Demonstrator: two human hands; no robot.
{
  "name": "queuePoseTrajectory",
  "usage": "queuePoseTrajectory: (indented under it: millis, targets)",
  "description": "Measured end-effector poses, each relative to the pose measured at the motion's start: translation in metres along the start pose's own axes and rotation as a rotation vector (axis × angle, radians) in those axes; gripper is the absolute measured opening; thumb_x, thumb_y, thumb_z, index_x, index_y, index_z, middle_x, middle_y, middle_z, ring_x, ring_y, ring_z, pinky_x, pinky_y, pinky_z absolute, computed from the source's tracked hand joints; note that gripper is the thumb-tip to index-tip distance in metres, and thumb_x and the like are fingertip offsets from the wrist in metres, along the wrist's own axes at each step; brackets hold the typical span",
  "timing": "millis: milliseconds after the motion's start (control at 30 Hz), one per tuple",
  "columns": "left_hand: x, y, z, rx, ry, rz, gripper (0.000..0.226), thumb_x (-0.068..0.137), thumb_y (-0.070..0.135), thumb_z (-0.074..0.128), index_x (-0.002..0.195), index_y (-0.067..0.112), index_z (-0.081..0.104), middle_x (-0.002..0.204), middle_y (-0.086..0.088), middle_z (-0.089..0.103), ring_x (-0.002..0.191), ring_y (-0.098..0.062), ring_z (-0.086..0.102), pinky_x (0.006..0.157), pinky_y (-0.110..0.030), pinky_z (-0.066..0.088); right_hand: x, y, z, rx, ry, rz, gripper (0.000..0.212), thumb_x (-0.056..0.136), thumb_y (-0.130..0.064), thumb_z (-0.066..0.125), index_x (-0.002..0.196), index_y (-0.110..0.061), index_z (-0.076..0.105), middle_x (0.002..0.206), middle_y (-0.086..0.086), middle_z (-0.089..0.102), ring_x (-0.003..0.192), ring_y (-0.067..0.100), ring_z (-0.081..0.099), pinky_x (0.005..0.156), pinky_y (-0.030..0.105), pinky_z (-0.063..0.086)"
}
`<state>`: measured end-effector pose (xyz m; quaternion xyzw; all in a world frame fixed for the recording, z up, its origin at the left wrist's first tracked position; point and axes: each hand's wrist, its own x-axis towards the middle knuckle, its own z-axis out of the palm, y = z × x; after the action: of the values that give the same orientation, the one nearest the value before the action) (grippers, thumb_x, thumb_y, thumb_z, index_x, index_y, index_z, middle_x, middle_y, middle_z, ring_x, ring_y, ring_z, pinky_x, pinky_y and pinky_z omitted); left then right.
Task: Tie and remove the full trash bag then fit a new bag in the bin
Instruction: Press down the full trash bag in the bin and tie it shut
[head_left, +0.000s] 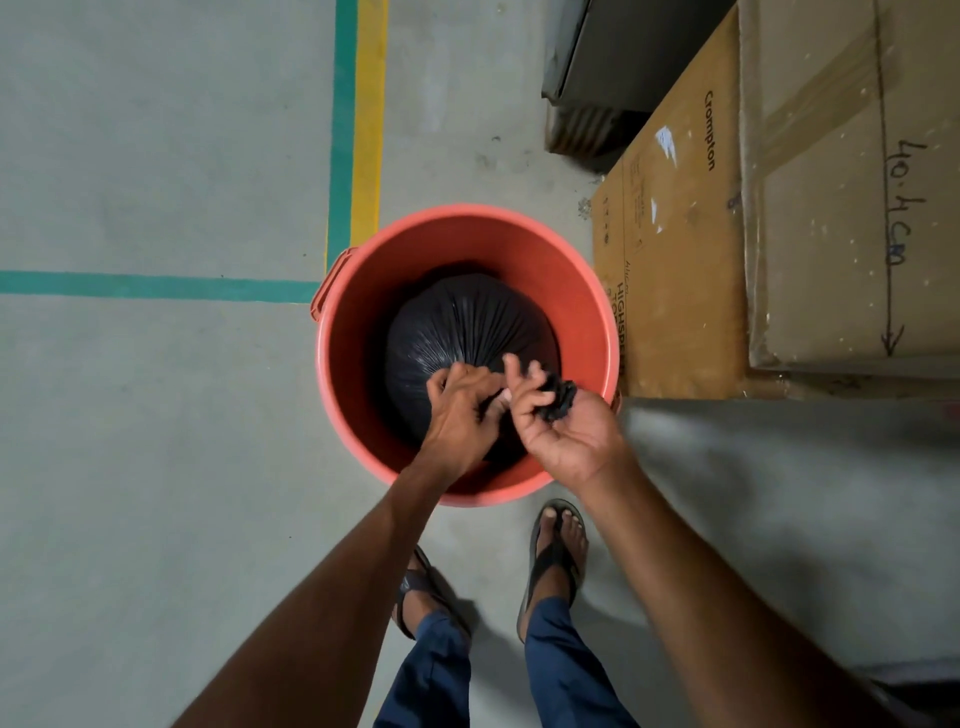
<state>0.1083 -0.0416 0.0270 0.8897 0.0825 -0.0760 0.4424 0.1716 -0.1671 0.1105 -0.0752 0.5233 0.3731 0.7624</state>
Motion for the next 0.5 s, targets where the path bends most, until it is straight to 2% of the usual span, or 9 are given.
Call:
queuePoseTrajectory:
  millis: [67, 133, 200, 233, 267, 300, 333, 400, 500]
  targets:
    - [0.001, 0.002, 0.000, -0.008, 0.020, -0.035, 0.014, 0.099, 0.017, 0.061, 0.091, 0.023, 0.071, 0.092, 0.018, 0.060, 0.100, -0.013, 0.046, 0.098, -0.031, 0.018, 0.004, 0.016, -0.005, -0.159, -0.014, -0.144, 0.039, 0.103, -0.023, 0.039, 0.122, 0.005, 0.060, 0.123, 0.027, 0.067, 0.057, 0.015, 0.066, 0.042, 0.016, 0.040]
    - [0.002, 0.002, -0.005, 0.002, 0.008, -0.047, 0.019, 0.091, 0.006, 0.064, 0.080, 0.021, 0.067, 0.083, 0.020, 0.054, 0.099, -0.019, 0.049, 0.099, -0.034, 0.020, 0.008, 0.022, -0.006, -0.549, 0.022, -0.291, 0.050, 0.104, -0.036, 0.041, 0.142, -0.004, 0.052, 0.137, 0.019, 0.063, 0.058, 0.009, 0.062, 0.041, 0.015, 0.035]
    - [0.003, -0.002, -0.011, 0.051, -0.032, -0.017, 0.014, 0.091, 0.009, 0.061, 0.087, 0.018, 0.071, 0.081, 0.017, 0.052, 0.099, -0.018, 0.048, 0.101, -0.038, 0.022, 0.012, 0.016, -0.005, -1.207, 0.082, -0.500, 0.056, 0.097, -0.035, 0.052, 0.150, -0.018, 0.047, 0.144, 0.018, 0.050, 0.064, 0.007, 0.057, 0.046, 0.018, 0.038]
    - [0.004, -0.005, -0.014, 0.066, -0.044, -0.004, 0.015, 0.093, 0.012, 0.058, 0.091, 0.018, 0.072, 0.083, 0.013, 0.054, 0.100, -0.018, 0.048, 0.100, -0.037, 0.021, 0.012, 0.010, -0.004, -1.621, 0.123, -0.602, 0.058, 0.097, -0.030, 0.056, 0.153, -0.025, 0.043, 0.134, 0.006, 0.066, 0.076, 0.010, 0.059, 0.059, 0.019, 0.044]
    - [0.005, -0.006, -0.016, 0.071, -0.048, 0.007, 0.015, 0.095, 0.015, 0.057, 0.094, 0.018, 0.072, 0.085, 0.009, 0.058, 0.101, -0.018, 0.048, 0.099, -0.036, 0.020, 0.015, 0.002, -0.006, -2.071, 0.179, -0.669, 0.060, 0.099, -0.029, 0.056, 0.156, -0.027, 0.039, 0.119, -0.006, 0.060, 0.095, 0.014, 0.059, 0.077, 0.022, 0.046]
    - [0.006, -0.007, -0.018, 0.075, -0.052, 0.018, 0.014, 0.097, 0.016, 0.058, 0.095, 0.018, 0.072, 0.087, 0.007, 0.060, 0.102, -0.018, 0.048, 0.099, -0.036, 0.020, 0.017, -0.006, -0.008, -2.470, 0.235, -0.701, 0.058, 0.100, -0.031, 0.056, 0.155, -0.025, 0.038, 0.135, 0.001, 0.062, 0.113, 0.020, 0.054, 0.095, 0.030, 0.042]
    - [0.007, -0.007, -0.018, 0.079, -0.060, 0.038, 0.012, 0.098, 0.016, 0.060, 0.096, 0.018, 0.072, 0.088, 0.007, 0.062, 0.102, -0.017, 0.048, 0.100, -0.037, 0.021, 0.018, -0.012, -0.010, -2.745, 0.281, -0.737, 0.052, 0.100, -0.034, 0.055, 0.150, -0.022, 0.043, 0.136, 0.001, 0.061, 0.124, 0.025, 0.048, 0.100, 0.037, 0.037]
    - [0.007, -0.006, -0.016, 0.081, -0.081, 0.089, 0.011, 0.098, 0.015, 0.062, 0.101, 0.019, 0.072, 0.091, 0.008, 0.062, 0.103, -0.014, 0.046, 0.101, -0.038, 0.021, 0.019, -0.017, -0.009, -3.008, 0.307, -0.843, 0.033, 0.098, -0.036, 0.056, 0.126, -0.018, 0.058, 0.124, 0.003, 0.067, 0.123, 0.027, 0.046, 0.094, 0.042, 0.032]
    - [0.007, -0.009, -0.010, 0.088, -0.093, 0.119, 0.016, 0.098, 0.018, 0.062, 0.111, 0.020, 0.070, 0.097, 0.008, 0.063, 0.106, -0.013, 0.044, 0.101, -0.032, 0.017, 0.023, -0.028, -0.003, -3.066, 0.448, -0.800, 0.024, 0.095, -0.042, 0.057, 0.109, -0.023, 0.064, 0.111, 0.004, 0.067, 0.118, 0.027, 0.046, 0.094, 0.044, 0.030]
